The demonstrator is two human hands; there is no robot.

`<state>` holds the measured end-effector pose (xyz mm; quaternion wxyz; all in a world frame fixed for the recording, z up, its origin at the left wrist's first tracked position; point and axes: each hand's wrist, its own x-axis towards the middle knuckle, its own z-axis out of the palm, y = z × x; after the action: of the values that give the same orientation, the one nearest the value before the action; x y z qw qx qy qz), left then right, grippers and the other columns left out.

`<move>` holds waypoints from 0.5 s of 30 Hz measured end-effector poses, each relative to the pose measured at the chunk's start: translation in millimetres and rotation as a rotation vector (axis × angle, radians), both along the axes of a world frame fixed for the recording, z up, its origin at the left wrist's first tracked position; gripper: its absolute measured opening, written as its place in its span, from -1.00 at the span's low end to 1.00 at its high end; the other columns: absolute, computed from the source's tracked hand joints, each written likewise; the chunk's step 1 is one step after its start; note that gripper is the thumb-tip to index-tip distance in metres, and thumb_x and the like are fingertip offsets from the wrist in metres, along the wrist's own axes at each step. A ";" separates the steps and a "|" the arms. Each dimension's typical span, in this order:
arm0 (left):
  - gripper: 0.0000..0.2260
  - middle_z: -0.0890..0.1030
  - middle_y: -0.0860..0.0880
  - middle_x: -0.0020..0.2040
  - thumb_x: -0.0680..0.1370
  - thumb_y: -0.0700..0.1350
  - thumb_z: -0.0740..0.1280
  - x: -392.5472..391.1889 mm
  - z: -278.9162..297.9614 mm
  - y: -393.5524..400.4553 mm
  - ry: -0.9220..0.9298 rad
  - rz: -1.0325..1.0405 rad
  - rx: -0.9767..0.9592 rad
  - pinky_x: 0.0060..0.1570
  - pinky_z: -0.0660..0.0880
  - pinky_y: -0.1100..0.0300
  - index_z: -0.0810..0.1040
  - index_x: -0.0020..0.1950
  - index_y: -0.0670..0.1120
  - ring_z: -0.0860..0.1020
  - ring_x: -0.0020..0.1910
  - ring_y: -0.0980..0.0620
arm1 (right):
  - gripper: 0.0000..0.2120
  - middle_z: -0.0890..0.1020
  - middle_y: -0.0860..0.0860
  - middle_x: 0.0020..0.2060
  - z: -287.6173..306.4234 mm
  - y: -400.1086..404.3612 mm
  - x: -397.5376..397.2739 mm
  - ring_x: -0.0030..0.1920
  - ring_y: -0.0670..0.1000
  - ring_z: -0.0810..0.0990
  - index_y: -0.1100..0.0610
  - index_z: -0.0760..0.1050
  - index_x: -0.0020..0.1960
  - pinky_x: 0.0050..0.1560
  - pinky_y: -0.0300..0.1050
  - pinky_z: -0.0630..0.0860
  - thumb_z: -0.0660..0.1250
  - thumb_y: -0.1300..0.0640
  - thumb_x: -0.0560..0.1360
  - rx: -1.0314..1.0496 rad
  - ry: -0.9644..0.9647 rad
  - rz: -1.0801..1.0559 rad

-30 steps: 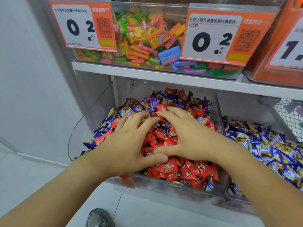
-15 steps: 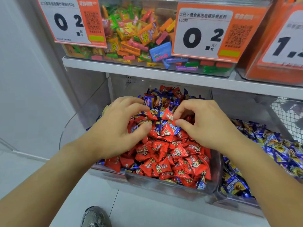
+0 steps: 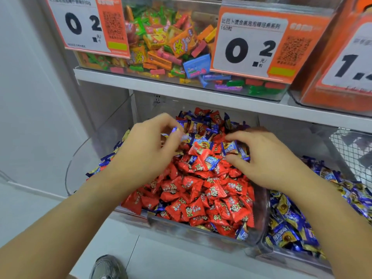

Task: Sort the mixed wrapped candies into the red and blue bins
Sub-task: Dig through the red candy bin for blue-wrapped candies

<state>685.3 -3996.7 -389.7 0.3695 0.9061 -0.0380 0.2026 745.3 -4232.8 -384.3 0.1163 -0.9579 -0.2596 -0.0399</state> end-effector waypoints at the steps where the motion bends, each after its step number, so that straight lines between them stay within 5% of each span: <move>1: -0.90 0.59 0.16 -0.32 0.63 -0.06 0.26 0.8 -1.1 0.0 -0.008 0.010 -0.082 -0.31 0.41 0.17 0.57 -0.02 0.06 0.51 -0.39 0.18 | -0.70 0.63 -0.08 0.08 -0.1 1.6 -0.5 0.15 0.01 0.55 -0.09 0.55 0.27 0.06 -0.12 0.40 0.38 -0.06 0.55 0.018 -0.007 -0.003; 3: -0.84 0.60 0.01 -0.31 0.66 -0.13 0.20 3.8 -3.0 -3.8 -0.027 0.012 -0.300 -0.28 0.49 0.07 0.55 -0.01 0.05 0.53 -0.36 0.02 | -0.86 0.64 -0.11 -0.12 0.7 3.3 -0.8 -0.08 -0.08 0.59 -0.10 0.59 0.09 -0.07 -0.11 0.44 0.41 0.02 0.54 0.147 -0.035 -0.019; 6: -0.78 0.56 -0.01 -0.32 0.65 -0.12 0.16 9.1 -2.9 -14.3 -0.014 0.028 -0.450 -0.29 0.48 0.07 0.54 -0.10 0.05 0.53 -0.36 0.04 | -0.82 0.61 -0.06 -0.20 4.0 5.3 -1.8 -0.28 -0.15 0.54 -0.08 0.52 0.08 -0.21 -0.13 0.43 0.29 0.17 0.58 0.334 -0.031 -0.036; 11: -0.64 0.39 0.02 -0.44 0.65 0.11 0.13 19.7 2.3 -33.6 -0.027 -0.002 -0.072 -0.33 0.27 0.09 0.39 -0.25 -0.05 0.39 -0.40 0.05 | -0.76 0.41 -0.14 -0.07 2.4 23.8 -14.2 -0.05 -0.23 0.45 -0.08 0.52 0.00 -0.06 -0.39 0.32 0.17 0.22 0.55 0.306 0.093 0.067; 14: -0.72 0.47 0.02 -0.28 0.61 0.10 0.25 35.1 -1.2 -31.6 -0.006 0.034 0.116 -0.21 0.35 0.05 0.45 -0.16 -0.07 0.51 -0.21 -0.06 | -0.93 0.34 -0.19 -0.06 -3.4 30.1 -15.8 -0.10 -0.22 0.44 -0.08 0.46 0.01 -0.10 -0.28 0.30 0.25 -0.04 0.56 0.243 0.131 0.056; 15: -0.77 0.49 -0.01 -0.21 0.61 0.05 0.28 39.8 -3.9 -30.0 0.003 0.009 0.144 -0.15 0.38 0.04 0.50 -0.09 -0.10 0.52 -0.14 -0.10 | -0.82 0.32 -0.20 -0.06 -4.7 30.5 -16.0 -0.11 -0.21 0.44 -0.09 0.44 0.05 -0.10 -0.25 0.30 0.27 -0.16 0.53 0.197 0.133 0.056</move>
<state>725.1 -4026.7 -393.6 0.3026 0.9308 -0.0480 0.1995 729.3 -4202.3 -389.0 0.2277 -0.9347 -0.2728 0.0017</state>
